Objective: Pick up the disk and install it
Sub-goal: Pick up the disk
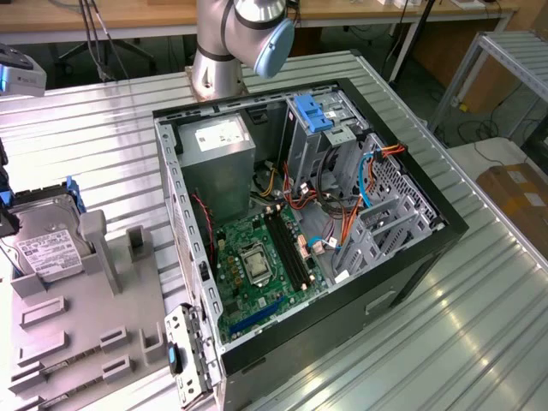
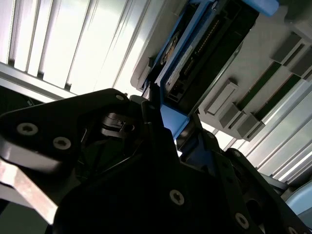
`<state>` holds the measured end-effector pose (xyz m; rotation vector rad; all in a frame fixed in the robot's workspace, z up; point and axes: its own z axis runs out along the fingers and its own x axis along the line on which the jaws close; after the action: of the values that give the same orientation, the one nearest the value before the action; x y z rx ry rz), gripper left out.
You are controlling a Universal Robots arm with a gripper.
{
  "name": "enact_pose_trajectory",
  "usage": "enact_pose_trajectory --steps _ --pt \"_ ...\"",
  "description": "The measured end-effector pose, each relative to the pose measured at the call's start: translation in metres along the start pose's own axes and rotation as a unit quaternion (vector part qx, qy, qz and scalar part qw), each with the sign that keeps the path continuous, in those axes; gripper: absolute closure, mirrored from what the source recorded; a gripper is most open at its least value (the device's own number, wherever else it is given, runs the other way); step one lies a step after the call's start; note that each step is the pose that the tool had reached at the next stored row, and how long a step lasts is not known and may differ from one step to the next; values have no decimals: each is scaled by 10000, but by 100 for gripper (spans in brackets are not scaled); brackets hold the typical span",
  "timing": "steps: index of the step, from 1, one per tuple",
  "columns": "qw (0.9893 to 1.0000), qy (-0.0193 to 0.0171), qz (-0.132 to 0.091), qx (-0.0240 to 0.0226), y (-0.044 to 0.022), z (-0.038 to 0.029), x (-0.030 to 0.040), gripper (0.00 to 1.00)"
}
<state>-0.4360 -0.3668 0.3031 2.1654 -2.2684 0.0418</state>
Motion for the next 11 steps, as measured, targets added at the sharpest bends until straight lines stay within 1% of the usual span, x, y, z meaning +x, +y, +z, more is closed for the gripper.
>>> enact_pose_trajectory --steps 3,6,8,11 --pt "10000 2 0 3 0 -4 0 63" --pt "10000 24 0 2 0 -35 0 63" --pt "10000 53 -1 3 -1 -63 2 63" --pt "10000 54 -1 3 -1 -65 1 63"
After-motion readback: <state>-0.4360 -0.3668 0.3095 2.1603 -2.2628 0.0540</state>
